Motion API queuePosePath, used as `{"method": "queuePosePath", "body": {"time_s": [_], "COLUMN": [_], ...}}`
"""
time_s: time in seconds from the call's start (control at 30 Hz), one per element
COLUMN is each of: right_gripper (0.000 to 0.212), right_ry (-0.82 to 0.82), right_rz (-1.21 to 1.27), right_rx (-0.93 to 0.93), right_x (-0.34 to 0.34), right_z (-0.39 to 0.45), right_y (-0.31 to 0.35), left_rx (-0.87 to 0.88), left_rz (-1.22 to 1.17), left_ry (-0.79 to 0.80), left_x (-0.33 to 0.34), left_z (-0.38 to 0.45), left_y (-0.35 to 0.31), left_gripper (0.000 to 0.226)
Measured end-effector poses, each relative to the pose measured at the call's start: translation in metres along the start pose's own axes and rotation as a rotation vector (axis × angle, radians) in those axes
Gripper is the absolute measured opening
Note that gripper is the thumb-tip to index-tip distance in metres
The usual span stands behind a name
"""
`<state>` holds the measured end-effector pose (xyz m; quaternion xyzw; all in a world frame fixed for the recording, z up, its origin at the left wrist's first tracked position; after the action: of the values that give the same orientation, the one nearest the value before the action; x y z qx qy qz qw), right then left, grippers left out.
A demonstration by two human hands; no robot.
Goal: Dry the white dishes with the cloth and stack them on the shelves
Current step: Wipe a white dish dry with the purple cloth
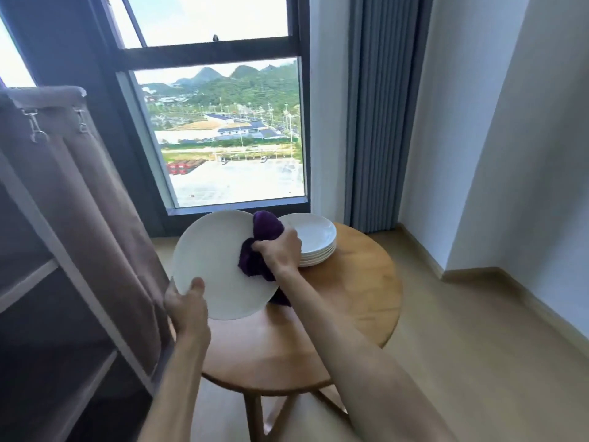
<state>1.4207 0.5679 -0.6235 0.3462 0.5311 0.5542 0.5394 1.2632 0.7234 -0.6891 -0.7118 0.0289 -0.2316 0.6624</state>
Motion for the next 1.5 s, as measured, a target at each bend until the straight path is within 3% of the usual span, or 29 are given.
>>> {"method": "queuePosePath", "body": {"time_s": [0.17, 0.23, 0.3, 0.37, 0.43, 0.5, 0.6, 0.7, 0.8, 0.93, 1.07, 1.13, 1.23, 1.33, 1.4, 1.5], "right_gripper": [0.048, 0.043, 0.036, 0.035, 0.037, 0.043, 0.041, 0.041, 0.066, 0.076, 0.053, 0.041, 0.033, 0.036, 0.04, 0.034], "right_ry": [0.325, 0.382, 0.303, 0.174, 0.053, 0.011, 0.04, -0.02, -0.018, 0.083, 0.208, 0.292, 0.516, 0.642, 0.701, 0.775], "right_rz": [-0.239, -0.327, -0.281, -0.156, 0.046, 0.241, 0.282, 0.106, 0.001, -0.023, 0.057, 0.14, 0.268, 0.243, 0.192, 0.109], "right_rx": [-0.288, -0.365, -0.373, -0.328, -0.173, 0.035, 0.149, 0.001, -0.185, -0.343, -0.532, -0.581, -0.508, -0.476, -0.49, -0.523], "right_x": [-0.011, -0.008, -0.012, -0.019, -0.023, -0.016, -0.003, -0.011, -0.01, 0.009, 0.022, 0.029, 0.038, 0.036, 0.038, 0.045], "right_z": [0.018, 0.019, 0.022, 0.022, 0.025, 0.024, 0.017, 0.017, 0.011, -0.005, -0.031, -0.047, -0.055, -0.052, -0.05, -0.049], "right_y": [0.025, 0.034, 0.037, 0.036, 0.022, 0.001, -0.016, -0.007, 0.019, 0.045, 0.066, 0.078, 0.091, 0.101, 0.103, 0.102], "left_rx": [0.069, 0.086, 0.061, -0.056, -0.13, -0.056, -0.009, 0.162, 0.247, 0.14, 0.148, 0.054, -0.071, -0.053, 0.0, 0.003], "left_rz": [0.486, 0.563, 0.455, 0.11, -0.211, -0.299, -0.182, 0.097, 0.282, 0.144, 0.114, 0.028, -0.195, -0.252, -0.259, -0.286], "left_ry": [0.425, 0.516, 0.544, 0.564, 0.591, 0.617, 0.526, 0.522, 0.614, 0.609, 0.531, 0.47, 0.407, 0.371, 0.34, 0.33], "left_x": [0.027, 0.039, 0.042, 0.037, 0.031, 0.032, 0.04, 0.039, 0.046, 0.05, 0.058, 0.06, 0.06, 0.056, 0.051, 0.047], "left_z": [0.008, 0.004, 0.002, -0.004, -0.025, -0.051, -0.056, -0.054, -0.064, -0.069, -0.066, -0.065, -0.063, -0.062, -0.06, -0.06], "left_y": [-0.033, -0.046, -0.053, -0.047, -0.03, -0.02, -0.024, -0.045, -0.055, -0.055, -0.065, -0.068, -0.071, -0.076, -0.075, -0.069], "left_gripper": [0.029, 0.026, 0.022, 0.029, 0.044, 0.053, 0.066, 0.055, 0.048, 0.054, 0.077, 0.067, 0.052, 0.052, 0.034, 0.029]}}
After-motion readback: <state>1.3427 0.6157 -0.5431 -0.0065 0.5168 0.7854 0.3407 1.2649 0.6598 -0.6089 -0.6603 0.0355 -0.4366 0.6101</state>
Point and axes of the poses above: each hand's wrist, its own z-axis towards the middle knuckle, its own x-axis out of the palm, y = z × x, the point moved 6 cm from there along z, towards the middle knuckle, and after that the axes turned 4 degrees about -x, right-handed, at the moved point
